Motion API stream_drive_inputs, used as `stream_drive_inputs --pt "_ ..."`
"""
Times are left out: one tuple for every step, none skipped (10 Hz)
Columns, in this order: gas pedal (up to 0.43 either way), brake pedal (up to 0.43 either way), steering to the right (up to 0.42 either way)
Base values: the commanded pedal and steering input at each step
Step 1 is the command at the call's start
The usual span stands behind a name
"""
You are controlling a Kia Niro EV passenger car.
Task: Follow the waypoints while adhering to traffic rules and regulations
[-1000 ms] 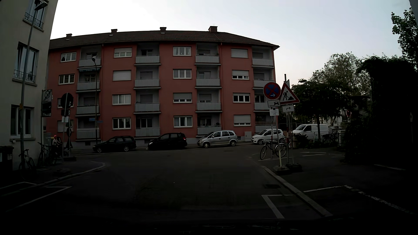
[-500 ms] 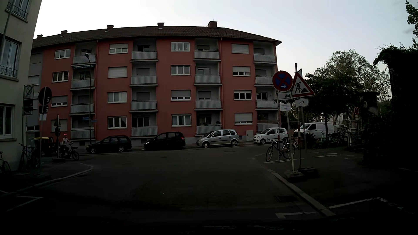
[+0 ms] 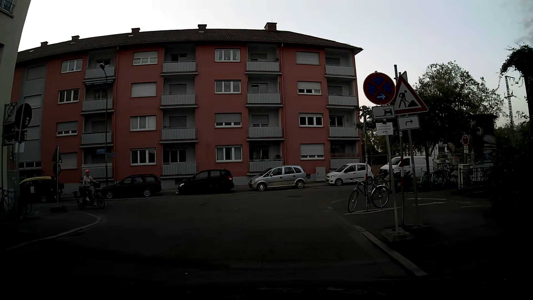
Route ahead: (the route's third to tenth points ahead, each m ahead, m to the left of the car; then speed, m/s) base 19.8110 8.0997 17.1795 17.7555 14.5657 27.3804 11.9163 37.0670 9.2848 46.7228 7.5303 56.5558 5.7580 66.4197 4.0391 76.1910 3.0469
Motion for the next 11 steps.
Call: stream_drive_inputs --pt "0.000 0.000 -0.001" --pt "0.000 0.000 -0.003" --pt "0.000 0.000 -0.002" --pt "0.000 0.000 -0.003" --pt "0.000 0.000 -0.006" --pt "0.000 0.000 -0.011" --pt "0.000 0.000 -0.019" --pt "0.000 0.000 -0.024" --pt "0.000 0.000 -0.028" --pt "0.000 0.000 -0.029" --pt "0.000 0.000 -0.025"
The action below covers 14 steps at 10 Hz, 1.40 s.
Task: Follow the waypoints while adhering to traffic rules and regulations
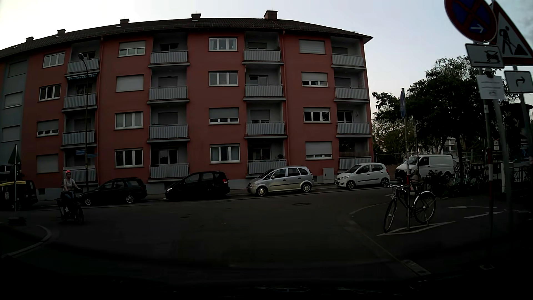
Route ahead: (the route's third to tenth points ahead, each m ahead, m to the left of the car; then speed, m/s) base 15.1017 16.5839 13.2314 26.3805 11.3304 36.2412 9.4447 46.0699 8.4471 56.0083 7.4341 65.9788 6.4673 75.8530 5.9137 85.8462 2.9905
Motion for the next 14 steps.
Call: stream_drive_inputs --pt "0.000 0.000 -0.025" --pt "0.000 0.000 -0.025" --pt "0.000 0.000 -0.024" --pt "0.000 0.000 -0.024" --pt "0.000 0.000 -0.024" --pt "0.000 0.000 -0.022" --pt "0.000 0.000 -0.019" --pt "0.000 0.000 -0.016" --pt "0.000 0.000 -0.014" --pt "0.000 0.000 -0.014" --pt "0.000 0.000 -0.014" --pt "0.000 0.000 -0.014" --pt "0.000 0.000 -0.015" --pt "0.000 0.000 -0.019"
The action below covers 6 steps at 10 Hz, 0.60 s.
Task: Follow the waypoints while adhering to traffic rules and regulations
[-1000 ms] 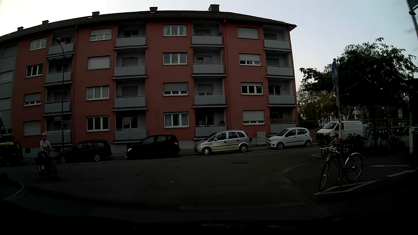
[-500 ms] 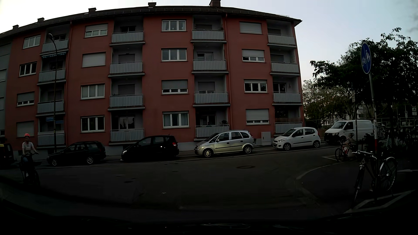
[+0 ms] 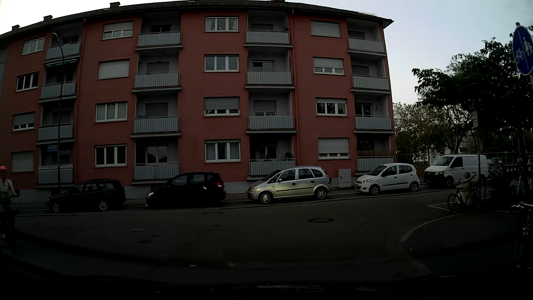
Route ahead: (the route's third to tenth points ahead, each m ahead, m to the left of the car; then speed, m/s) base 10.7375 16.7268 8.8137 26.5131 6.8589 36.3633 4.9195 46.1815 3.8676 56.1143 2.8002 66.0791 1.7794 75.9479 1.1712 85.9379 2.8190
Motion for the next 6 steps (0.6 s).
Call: stream_drive_inputs --pt "0.000 0.000 -0.026" --pt "0.000 0.000 -0.036" --pt "0.000 0.000 -0.043" --pt "0.000 0.000 -0.046" --pt "0.000 0.000 -0.050" --pt "0.000 0.000 -0.054"
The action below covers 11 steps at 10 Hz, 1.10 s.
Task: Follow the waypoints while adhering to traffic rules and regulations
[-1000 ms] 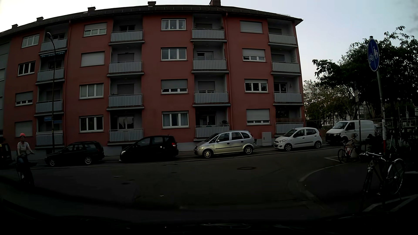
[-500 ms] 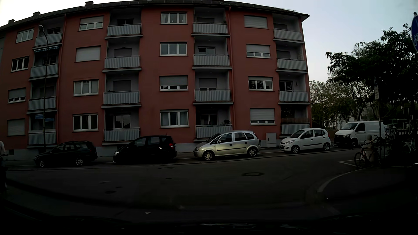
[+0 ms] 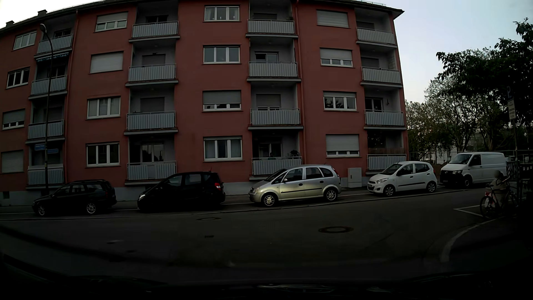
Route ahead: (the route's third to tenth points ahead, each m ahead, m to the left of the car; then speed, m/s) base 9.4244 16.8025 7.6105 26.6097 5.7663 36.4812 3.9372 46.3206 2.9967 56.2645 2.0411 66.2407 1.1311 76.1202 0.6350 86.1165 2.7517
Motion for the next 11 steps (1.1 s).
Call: stream_drive_inputs --pt "0.000 0.000 -0.056" --pt "0.000 0.000 -0.057" --pt "0.000 0.000 -0.061" --pt "0.000 0.000 -0.075" --pt "0.000 0.000 -0.093" --pt "0.000 0.000 -0.110" --pt "0.000 0.000 -0.128" --pt "0.000 0.000 -0.151" --pt "0.000 0.000 -0.169" --pt "0.000 0.000 -0.193" --pt "0.000 0.000 -0.215"
